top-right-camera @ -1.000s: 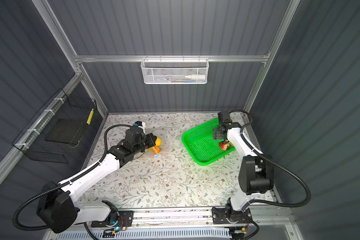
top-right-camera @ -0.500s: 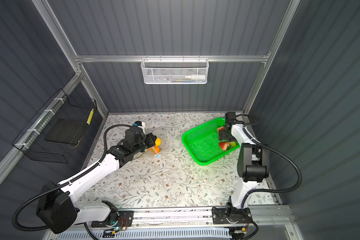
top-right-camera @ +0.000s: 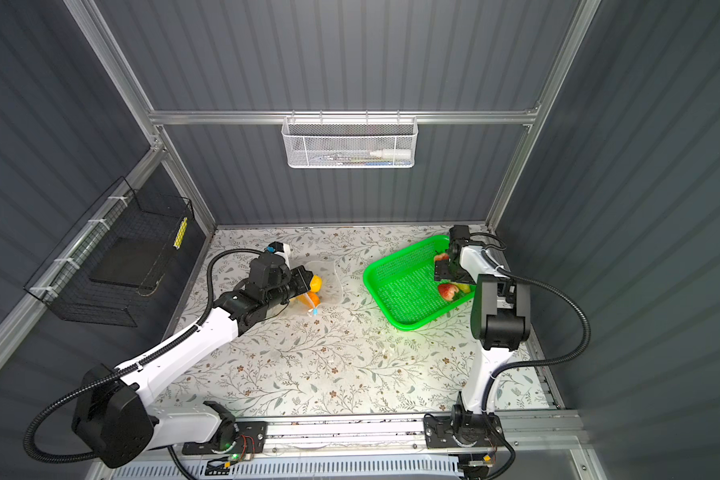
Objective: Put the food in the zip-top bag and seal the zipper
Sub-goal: 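Lower the right gripper and grasp the green fruit between the strawberries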
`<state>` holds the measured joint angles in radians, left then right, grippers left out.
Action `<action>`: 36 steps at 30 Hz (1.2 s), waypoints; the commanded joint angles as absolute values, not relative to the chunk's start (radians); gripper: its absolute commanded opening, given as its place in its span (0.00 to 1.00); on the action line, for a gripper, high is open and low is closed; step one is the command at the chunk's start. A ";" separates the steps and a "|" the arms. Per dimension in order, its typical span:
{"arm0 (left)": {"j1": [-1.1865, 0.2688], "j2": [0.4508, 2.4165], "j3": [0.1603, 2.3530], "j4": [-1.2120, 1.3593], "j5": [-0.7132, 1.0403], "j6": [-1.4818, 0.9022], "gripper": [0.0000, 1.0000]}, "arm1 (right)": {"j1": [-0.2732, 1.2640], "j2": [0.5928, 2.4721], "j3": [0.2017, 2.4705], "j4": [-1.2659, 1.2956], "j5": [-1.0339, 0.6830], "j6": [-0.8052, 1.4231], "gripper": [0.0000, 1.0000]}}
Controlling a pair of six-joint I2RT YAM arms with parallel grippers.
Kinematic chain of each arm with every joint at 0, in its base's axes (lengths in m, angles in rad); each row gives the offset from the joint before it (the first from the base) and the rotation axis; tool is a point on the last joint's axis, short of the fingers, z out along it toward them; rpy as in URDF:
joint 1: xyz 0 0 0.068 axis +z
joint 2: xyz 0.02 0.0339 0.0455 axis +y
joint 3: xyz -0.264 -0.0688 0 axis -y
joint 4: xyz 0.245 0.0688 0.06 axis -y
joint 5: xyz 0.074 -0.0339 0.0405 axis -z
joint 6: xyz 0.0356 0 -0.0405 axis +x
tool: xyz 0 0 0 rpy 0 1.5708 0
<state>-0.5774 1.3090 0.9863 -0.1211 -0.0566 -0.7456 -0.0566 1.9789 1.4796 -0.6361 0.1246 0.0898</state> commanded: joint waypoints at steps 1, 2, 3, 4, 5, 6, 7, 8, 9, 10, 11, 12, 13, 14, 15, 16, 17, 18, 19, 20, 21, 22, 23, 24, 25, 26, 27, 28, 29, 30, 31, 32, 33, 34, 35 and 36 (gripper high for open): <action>-0.581 1.281 0.989 -0.138 -0.067 -0.752 0.00 | -0.059 1.966 1.486 -0.647 -0.009 0.122 0.95; -0.581 1.282 0.988 -0.137 -0.067 -0.753 0.00 | -0.060 1.960 1.480 -0.644 -0.054 0.136 0.95; -0.581 1.284 0.988 -0.137 -0.066 -0.755 0.00 | -0.058 1.952 1.473 -0.643 -0.095 0.148 0.94; -0.581 1.284 0.988 -0.135 -0.065 -0.756 0.00 | -0.058 1.946 1.464 -0.639 -0.133 0.157 0.94; -0.581 1.285 0.988 -0.133 -0.063 -0.758 0.00 | -0.057 1.939 1.454 -0.635 -0.165 0.167 0.94; -0.581 1.286 0.988 -0.133 -0.061 -0.758 0.00 | -0.055 1.930 1.445 -0.632 -0.187 0.173 0.93; -0.581 1.285 0.988 -0.133 -0.061 -0.758 0.00 | -0.054 1.921 1.435 -0.624 -0.197 0.177 0.93; -0.581 1.284 0.988 -0.135 -0.063 -0.757 0.00 | -0.051 1.911 1.425 -0.616 -0.193 0.178 0.93; -0.581 1.282 0.987 -0.135 -0.064 -0.756 0.00 | -0.049 1.902 1.418 -0.607 -0.178 0.177 0.93; -0.581 1.281 0.985 -0.136 -0.065 -0.756 0.00 | -0.047 1.898 1.416 -0.607 -0.156 0.175 0.93; -0.581 1.279 0.986 -0.137 -0.066 -0.756 0.00 | -0.046 1.897 1.420 -0.611 -0.132 0.169 0.93; -0.581 1.278 0.984 -0.137 -0.066 -0.755 0.00 | -0.046 1.899 1.427 -0.617 -0.104 0.162 0.93; -0.581 1.278 0.983 -0.136 -0.066 -0.756 0.00 | -0.044 1.903 1.433 -0.620 -0.083 0.158 0.93; -0.581 1.279 0.983 -0.137 -0.064 -0.756 0.00 | -0.042 1.909 1.441 -0.624 -0.056 0.148 0.93; -0.581 1.279 0.984 -0.135 -0.063 -0.757 0.00 | -0.038 1.916 1.450 -0.627 -0.030 0.141 0.93; -0.581 1.281 0.984 -0.133 -0.061 -0.758 0.00 | -0.035 1.926 1.460 -0.629 -0.007 0.134 0.93; -0.581 1.281 0.983 -0.131 -0.060 -0.757 0.00 | -0.030 1.940 1.471 -0.635 0.016 0.125 0.93; -0.581 1.281 0.985 -0.130 -0.060 -0.759 0.00 | -0.027 1.957 1.486 -0.642 0.044 0.117 0.93; -0.581 1.280 0.984 -0.130 -0.059 -0.759 0.00 | -0.023 1.971 1.499 -0.650 0.065 0.112 0.93; -0.581 1.278 0.983 -0.131 -0.059 -0.759 0.00 | -0.018 1.985 1.508 -0.648 0.087 0.104 0.93; -0.581 1.277 0.984 -0.132 -0.059 -0.759 0.00 | -0.015 1.997 1.515 -0.647 0.106 0.097 0.93; -0.581 1.275 0.983 -0.136 -0.061 -0.758 0.00 | -0.012 2.008 1.522 -0.646 0.120 0.091 0.92; -0.581 1.272 0.983 -0.140 -0.065 -0.757 0.00 | -0.011 2.021 1.530 -0.645 0.130 0.086 0.92; -0.581 1.269 0.983 -0.143 -0.067 -0.756 0.00 | -0.008 2.031 1.539 -0.645 0.136 0.083 0.91; -0.581 1.267 0.984 -0.145 -0.069 -0.756 0.00 | -0.008 2.039 1.547 -0.644 0.135 0.081 0.91; -0.581 1.267 0.982 -0.147 -0.072 -0.756 0.00 | -0.008 2.050 1.556 -0.643 0.136 0.080 0.90; -0.581 1.266 0.982 -0.147 -0.073 -0.755 0.00 | -0.009 2.059 1.565 -0.642 0.136 0.078 0.90; -0.581 1.267 0.983 -0.149 -0.073 -0.756 0.00 | -0.008 2.068 1.575 -0.642 0.136 0.077 0.89; -0.581 1.265 0.983 -0.149 -0.073 -0.755 0.00 | -0.008 2.077 1.586 -0.644 0.142 0.075 0.89; -0.581 1.265 0.983 -0.149 -0.074 -0.753 0.00 | -0.009 2.085 1.595 -0.645 0.151 0.074 0.88; -0.581 1.262 0.984 -0.150 -0.074 -0.753 0.00 | -0.008 2.090 1.601 -0.644 0.157 0.072 0.88; -0.581 1.262 0.984 -0.150 -0.077 -0.753 0.00 | -0.009 2.093 1.607 -0.644 0.162 0.069 0.88; -0.581 1.262 0.983 -0.150 -0.078 -0.753 0.00 | -0.008 2.097 1.610 -0.639 0.166 0.065 0.88; -0.581 1.262 0.982 -0.150 -0.078 -0.754 0.00 | -0.009 2.100 1.613 -0.637 0.170 0.062 0.88; -0.581 1.264 0.983 -0.150 -0.076 -0.753 0.00 | -0.008 2.103 1.616 -0.634 0.173 0.059 0.88; -0.581 1.264 0.982 -0.150 -0.077 -0.753 0.00 | -0.009 2.107 1.619 -0.632 0.175 0.056 0.88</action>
